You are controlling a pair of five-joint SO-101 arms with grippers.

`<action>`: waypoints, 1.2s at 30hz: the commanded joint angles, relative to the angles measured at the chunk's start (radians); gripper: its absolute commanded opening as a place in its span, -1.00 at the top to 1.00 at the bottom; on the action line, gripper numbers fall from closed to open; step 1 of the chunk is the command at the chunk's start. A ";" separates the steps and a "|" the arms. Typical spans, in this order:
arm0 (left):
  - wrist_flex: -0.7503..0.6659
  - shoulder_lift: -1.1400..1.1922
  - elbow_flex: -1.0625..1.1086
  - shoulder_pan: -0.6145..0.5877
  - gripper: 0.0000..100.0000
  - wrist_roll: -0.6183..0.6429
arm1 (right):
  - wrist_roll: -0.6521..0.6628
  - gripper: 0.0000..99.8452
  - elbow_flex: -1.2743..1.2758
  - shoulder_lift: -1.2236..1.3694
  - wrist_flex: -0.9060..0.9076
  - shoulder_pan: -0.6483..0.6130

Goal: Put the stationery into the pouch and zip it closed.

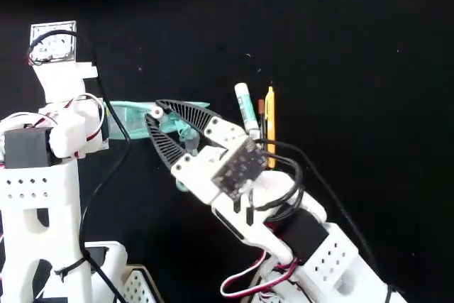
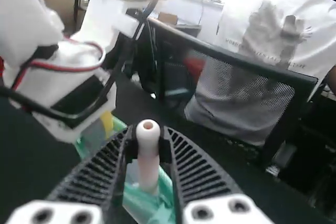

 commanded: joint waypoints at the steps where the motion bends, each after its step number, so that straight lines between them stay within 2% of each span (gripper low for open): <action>1: -0.014 0.012 0.004 -0.007 0.94 0.012 | 0.032 0.84 -0.071 0.007 0.089 -0.029; 4: -0.014 0.012 0.004 -0.008 0.94 0.012 | 0.031 0.67 -0.191 0.024 0.241 -0.087; 14: -0.014 0.012 0.005 -0.013 0.94 0.012 | 0.037 0.66 -0.676 0.124 0.589 -0.075; 16: -0.014 0.012 0.005 -0.015 0.94 0.012 | 0.032 0.66 -0.746 0.125 0.641 0.032; 19: -0.014 0.012 0.005 -0.016 0.94 0.012 | 0.031 0.71 -0.750 0.134 0.697 0.258; 22: -0.014 0.012 0.005 -0.016 0.94 0.012 | -0.017 0.85 -0.651 0.171 0.747 0.453; 25: -0.014 0.012 0.005 -0.012 0.94 0.012 | -0.061 0.81 -0.510 0.278 0.760 0.598; 28: -0.014 0.012 0.005 -0.010 0.94 0.012 | -0.069 0.68 -0.403 0.469 0.683 0.681; 30: -0.014 0.012 0.005 -0.010 0.94 0.012 | -0.069 0.67 -0.381 0.631 0.594 0.709; 33: -0.014 0.012 0.005 -0.010 0.94 0.012 | -0.069 0.71 -0.430 0.878 0.476 0.729; 36: -0.012 0.012 0.005 -0.012 0.94 0.012 | -0.069 0.73 -0.567 1.110 0.445 0.730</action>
